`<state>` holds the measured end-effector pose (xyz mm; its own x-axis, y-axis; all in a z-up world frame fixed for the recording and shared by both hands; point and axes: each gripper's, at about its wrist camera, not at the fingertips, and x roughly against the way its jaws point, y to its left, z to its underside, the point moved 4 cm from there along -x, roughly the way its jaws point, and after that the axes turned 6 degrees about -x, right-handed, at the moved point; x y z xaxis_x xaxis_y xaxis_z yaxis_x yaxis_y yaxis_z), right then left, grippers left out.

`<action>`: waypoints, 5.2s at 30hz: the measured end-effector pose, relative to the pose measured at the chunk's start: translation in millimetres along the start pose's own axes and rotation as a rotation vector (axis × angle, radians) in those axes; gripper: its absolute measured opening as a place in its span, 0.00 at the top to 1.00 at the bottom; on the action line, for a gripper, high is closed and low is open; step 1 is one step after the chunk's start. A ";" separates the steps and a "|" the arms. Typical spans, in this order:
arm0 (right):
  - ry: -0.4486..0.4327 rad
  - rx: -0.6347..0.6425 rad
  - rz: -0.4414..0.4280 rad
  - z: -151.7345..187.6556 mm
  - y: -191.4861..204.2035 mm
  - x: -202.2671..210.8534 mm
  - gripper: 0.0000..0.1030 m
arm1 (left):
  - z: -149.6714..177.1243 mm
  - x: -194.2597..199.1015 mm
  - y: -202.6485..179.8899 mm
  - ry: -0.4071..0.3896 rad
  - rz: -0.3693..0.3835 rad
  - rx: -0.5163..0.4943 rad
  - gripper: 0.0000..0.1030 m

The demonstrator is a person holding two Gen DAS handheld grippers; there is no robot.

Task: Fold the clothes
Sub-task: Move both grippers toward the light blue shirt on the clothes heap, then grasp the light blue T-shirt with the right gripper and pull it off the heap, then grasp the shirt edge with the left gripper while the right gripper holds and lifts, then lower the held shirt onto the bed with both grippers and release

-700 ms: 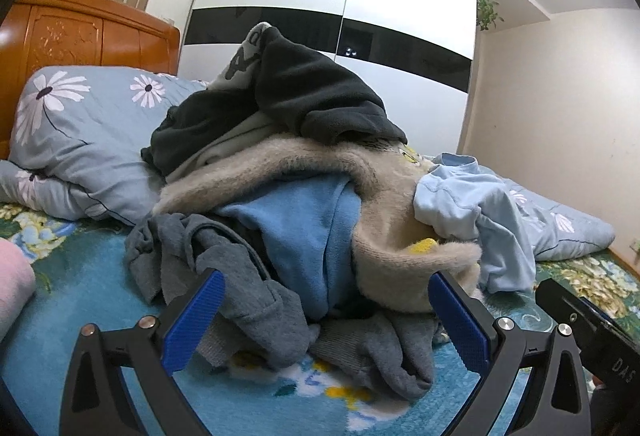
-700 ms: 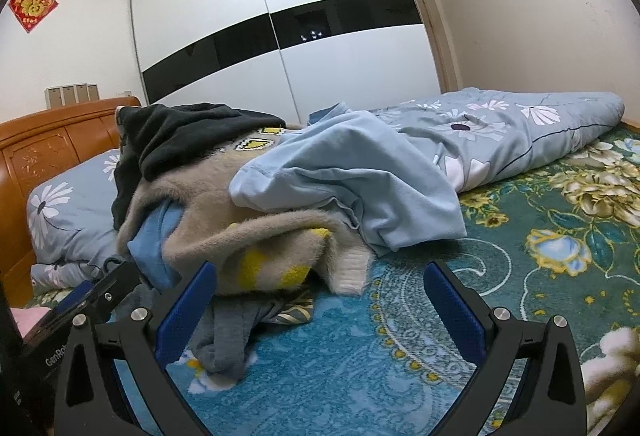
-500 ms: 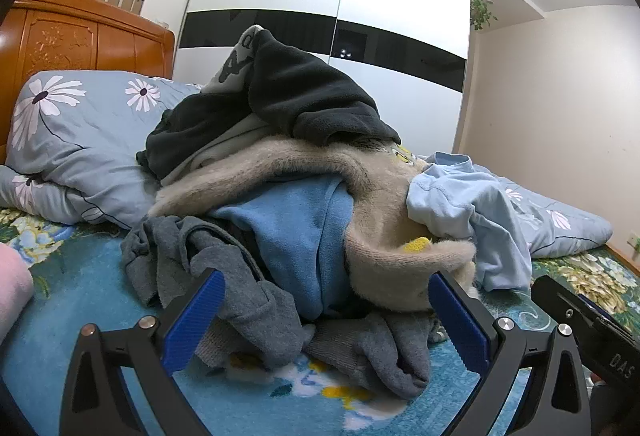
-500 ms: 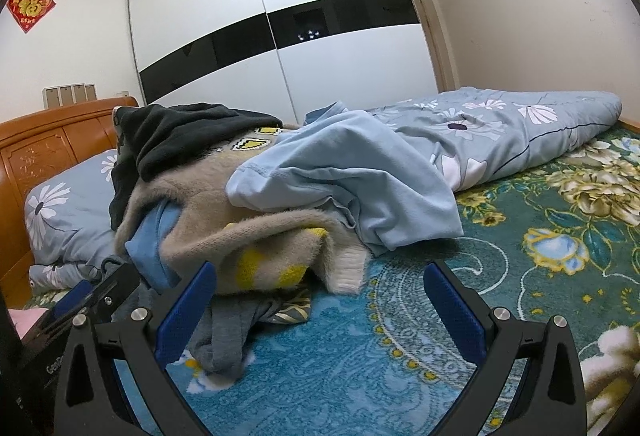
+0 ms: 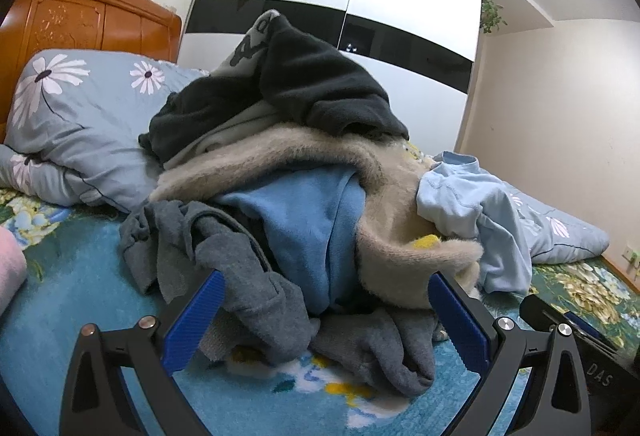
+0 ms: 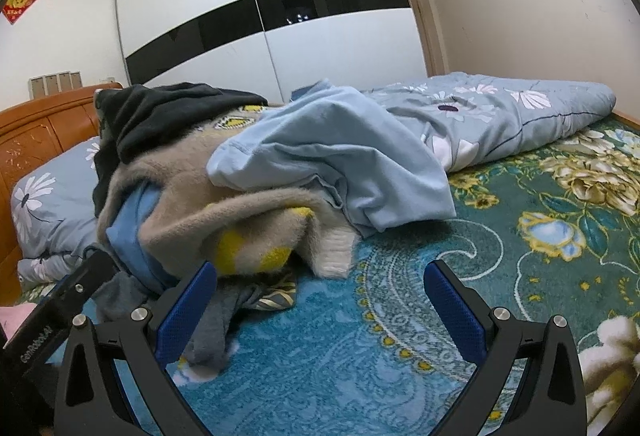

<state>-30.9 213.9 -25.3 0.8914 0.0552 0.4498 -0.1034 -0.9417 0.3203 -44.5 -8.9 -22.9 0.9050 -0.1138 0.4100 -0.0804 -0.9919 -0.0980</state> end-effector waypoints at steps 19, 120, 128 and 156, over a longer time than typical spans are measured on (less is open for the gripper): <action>0.195 -0.042 -0.034 -97.6 26.9 -118.7 0.53 | -7.0 11.6 9.3 -0.049 -0.071 -0.033 0.00; -0.016 0.123 0.263 -88.0 -156.9 253.4 0.95 | -40.1 46.8 -249.5 -0.054 0.296 -0.624 0.95; -0.185 0.202 0.281 -157.0 -109.7 311.7 0.95 | -148.7 148.4 -216.8 -0.290 0.227 -0.522 0.95; -0.541 0.487 0.135 -214.5 79.2 527.0 0.95 | -240.3 473.0 -71.8 -0.524 0.067 -0.695 0.92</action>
<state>336.1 239.6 415.9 0.9906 -0.1248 -0.0555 -0.1326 -0.9761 -0.1719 288.9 -4.9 396.0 0.9511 -0.3023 -0.0630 -0.2226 -0.8127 0.5385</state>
